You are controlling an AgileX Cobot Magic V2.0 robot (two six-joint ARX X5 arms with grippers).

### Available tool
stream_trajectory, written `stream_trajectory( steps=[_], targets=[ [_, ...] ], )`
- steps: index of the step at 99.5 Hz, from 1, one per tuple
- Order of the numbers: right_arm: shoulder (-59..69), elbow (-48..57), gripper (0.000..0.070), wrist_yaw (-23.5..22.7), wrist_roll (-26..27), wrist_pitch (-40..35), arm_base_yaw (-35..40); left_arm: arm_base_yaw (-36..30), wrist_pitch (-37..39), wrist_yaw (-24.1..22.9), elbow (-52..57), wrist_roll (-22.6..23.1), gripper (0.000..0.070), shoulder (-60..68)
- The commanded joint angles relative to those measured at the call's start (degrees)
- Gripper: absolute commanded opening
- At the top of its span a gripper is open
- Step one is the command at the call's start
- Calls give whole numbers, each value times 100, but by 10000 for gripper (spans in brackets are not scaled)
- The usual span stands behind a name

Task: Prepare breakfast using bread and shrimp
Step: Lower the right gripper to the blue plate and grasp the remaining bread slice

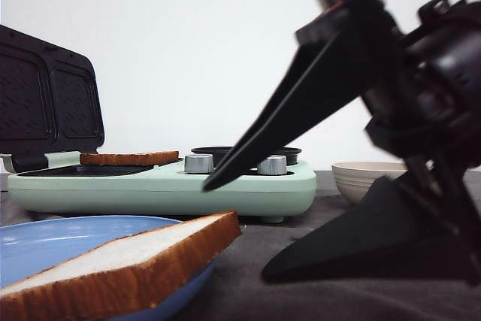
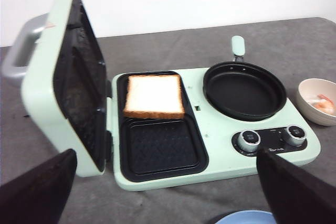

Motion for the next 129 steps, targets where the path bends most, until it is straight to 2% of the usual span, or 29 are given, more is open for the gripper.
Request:
stream_trajectory(
  steps=[1,39,129],
  targets=[
    [205,-2,340,-42,197,289,122,-4,-22,-59,35,50,631,-42],
    [772,2,340,-164,385,975,260,-4,-299,-107,35,39,631,-343],
    [1709,490,334,-380,334,1469,258,-4,-321,-107,35,-15,631,-372]
  ],
)
